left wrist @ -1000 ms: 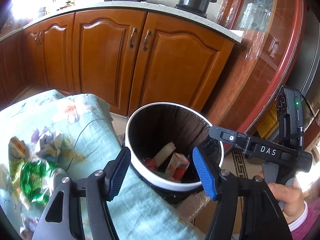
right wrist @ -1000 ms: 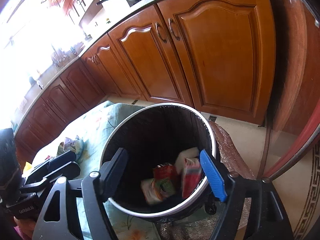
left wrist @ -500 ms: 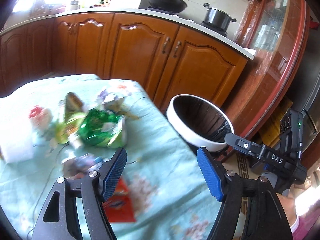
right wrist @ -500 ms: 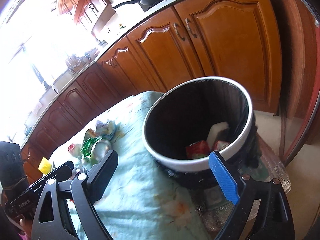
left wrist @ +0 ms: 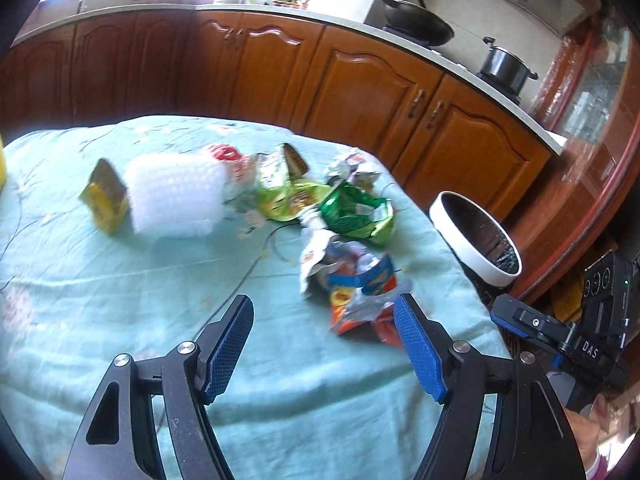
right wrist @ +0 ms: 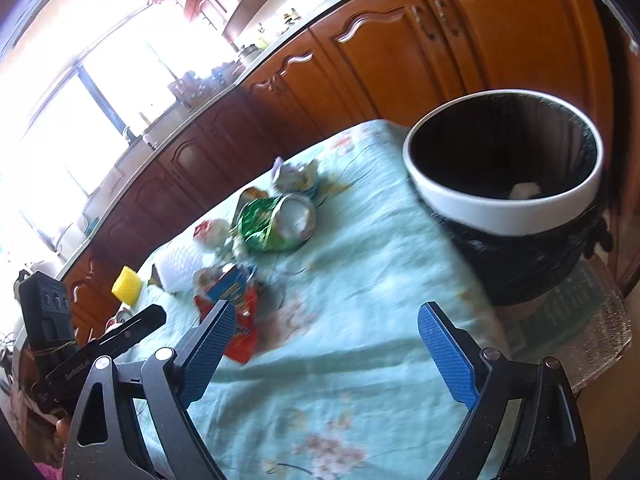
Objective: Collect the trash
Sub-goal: 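Return both tools to the table toward the wrappers, then grasp the Ovaltine wrapper with the right tool while the left tool grasps crumpled foil, then carry both wrappers over the bin and open both tools to drop them, then return both tools to the table toward the foam net and can, then grasp the white foam net with the left tool while the right tool grasps the crushed green can, then carry the foam net and can over the bin and open both tools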
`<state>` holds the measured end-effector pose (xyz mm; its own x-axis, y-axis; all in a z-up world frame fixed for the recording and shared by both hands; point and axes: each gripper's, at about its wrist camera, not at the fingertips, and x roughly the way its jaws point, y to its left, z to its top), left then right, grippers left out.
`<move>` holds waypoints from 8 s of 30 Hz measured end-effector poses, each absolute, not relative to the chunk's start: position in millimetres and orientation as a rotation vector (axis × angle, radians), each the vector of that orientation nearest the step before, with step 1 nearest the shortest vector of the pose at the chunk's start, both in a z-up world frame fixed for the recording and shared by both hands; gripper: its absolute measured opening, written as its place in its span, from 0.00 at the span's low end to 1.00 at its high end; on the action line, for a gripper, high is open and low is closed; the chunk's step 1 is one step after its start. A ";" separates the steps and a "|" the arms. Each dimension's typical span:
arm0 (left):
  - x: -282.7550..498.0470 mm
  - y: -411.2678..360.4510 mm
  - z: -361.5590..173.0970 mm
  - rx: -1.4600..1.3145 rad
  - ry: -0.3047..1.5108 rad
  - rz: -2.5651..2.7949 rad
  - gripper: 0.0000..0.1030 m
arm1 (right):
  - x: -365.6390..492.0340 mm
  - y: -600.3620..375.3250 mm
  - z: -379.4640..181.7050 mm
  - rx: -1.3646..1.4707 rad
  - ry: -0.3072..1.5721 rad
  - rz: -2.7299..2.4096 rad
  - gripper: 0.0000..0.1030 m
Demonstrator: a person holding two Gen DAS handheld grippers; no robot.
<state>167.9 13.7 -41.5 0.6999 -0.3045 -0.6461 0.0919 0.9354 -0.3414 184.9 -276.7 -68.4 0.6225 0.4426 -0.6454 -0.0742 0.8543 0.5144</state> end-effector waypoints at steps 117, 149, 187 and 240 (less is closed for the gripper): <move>340.8 -176.3 -18.8 -0.123 0.718 -0.591 0.08 | 252.0 -411.9 -49.4 0.365 0.834 0.087 0.02; 290.1 -126.0 -48.3 -0.156 0.779 -0.463 0.55 | 220.6 -378.5 -47.6 0.462 0.763 0.147 0.80; 203.1 67.1 -39.6 -0.314 0.745 -0.095 0.64 | 249.0 -194.4 -62.5 0.311 0.843 0.336 0.81; 301.2 11.6 -38.1 -0.103 0.734 -0.184 0.16 | 258.5 -235.4 -50.5 0.318 0.818 0.280 0.09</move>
<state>301.2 11.6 -38.2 0.7271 -0.2030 -0.6558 0.1311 0.9788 -0.1577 258.5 -235.4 -50.5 0.6523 0.3628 -0.6654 -0.1207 0.9165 0.3814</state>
